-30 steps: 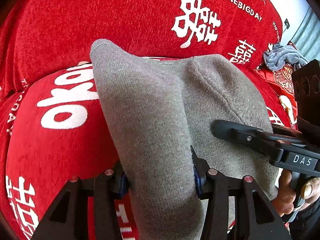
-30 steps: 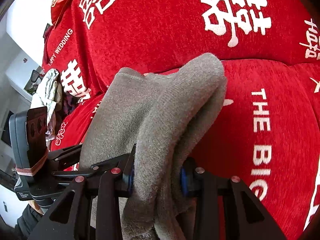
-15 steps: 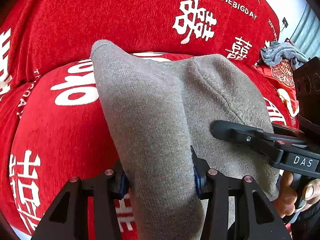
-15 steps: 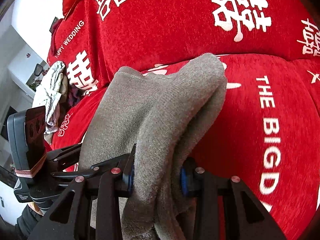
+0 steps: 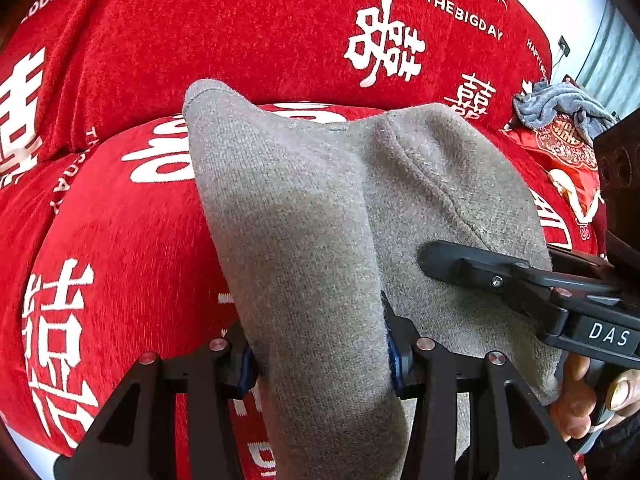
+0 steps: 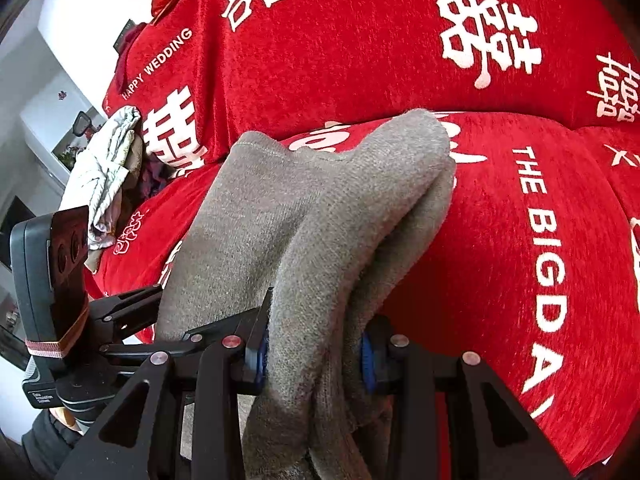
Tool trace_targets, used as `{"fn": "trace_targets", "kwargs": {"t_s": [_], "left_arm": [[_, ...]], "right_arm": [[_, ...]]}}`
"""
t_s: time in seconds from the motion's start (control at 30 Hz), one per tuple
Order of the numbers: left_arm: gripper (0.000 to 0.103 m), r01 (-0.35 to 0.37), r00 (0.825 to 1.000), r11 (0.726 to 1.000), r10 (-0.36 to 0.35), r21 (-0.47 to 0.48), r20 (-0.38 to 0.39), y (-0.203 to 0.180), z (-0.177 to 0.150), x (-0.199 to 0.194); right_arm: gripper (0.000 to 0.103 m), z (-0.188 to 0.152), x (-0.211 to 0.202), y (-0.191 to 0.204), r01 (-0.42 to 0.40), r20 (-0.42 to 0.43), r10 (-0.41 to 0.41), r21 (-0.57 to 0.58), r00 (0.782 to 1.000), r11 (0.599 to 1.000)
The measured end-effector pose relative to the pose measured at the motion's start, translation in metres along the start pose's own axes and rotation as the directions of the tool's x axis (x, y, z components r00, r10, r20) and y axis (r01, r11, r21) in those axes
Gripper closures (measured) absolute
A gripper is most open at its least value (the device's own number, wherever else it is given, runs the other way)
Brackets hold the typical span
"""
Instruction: Fold small clothes
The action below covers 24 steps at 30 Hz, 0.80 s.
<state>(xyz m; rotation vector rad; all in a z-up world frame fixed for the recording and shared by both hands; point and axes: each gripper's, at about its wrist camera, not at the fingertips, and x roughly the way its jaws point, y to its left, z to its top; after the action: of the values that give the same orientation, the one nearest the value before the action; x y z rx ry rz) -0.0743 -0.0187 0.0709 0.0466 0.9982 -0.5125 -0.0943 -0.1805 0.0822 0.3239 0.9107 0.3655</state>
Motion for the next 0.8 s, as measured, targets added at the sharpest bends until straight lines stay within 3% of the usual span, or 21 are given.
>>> {"fn": "trace_targets", "kwargs": {"t_s": [0.33, 0.6, 0.8], "left_arm": [[0.053, -0.007, 1.000, 0.999, 0.008, -0.033, 0.028, 0.007, -0.009, 0.006], [0.053, -0.029, 1.000, 0.999, 0.030, -0.032, 0.006, 0.010, -0.015, 0.018], [0.052, -0.002, 1.000, 0.998, 0.002, -0.056, 0.002, 0.017, -0.017, 0.021]], "right_arm": [[0.066, -0.007, 0.005, 0.008, 0.025, 0.032, -0.025, -0.015, 0.999, 1.000], [0.066, -0.012, 0.018, 0.002, 0.024, 0.021, -0.024, -0.009, 0.999, 1.000], [0.066, -0.014, 0.020, -0.009, 0.002, 0.022, -0.002, 0.025, 1.000, 1.000]]}}
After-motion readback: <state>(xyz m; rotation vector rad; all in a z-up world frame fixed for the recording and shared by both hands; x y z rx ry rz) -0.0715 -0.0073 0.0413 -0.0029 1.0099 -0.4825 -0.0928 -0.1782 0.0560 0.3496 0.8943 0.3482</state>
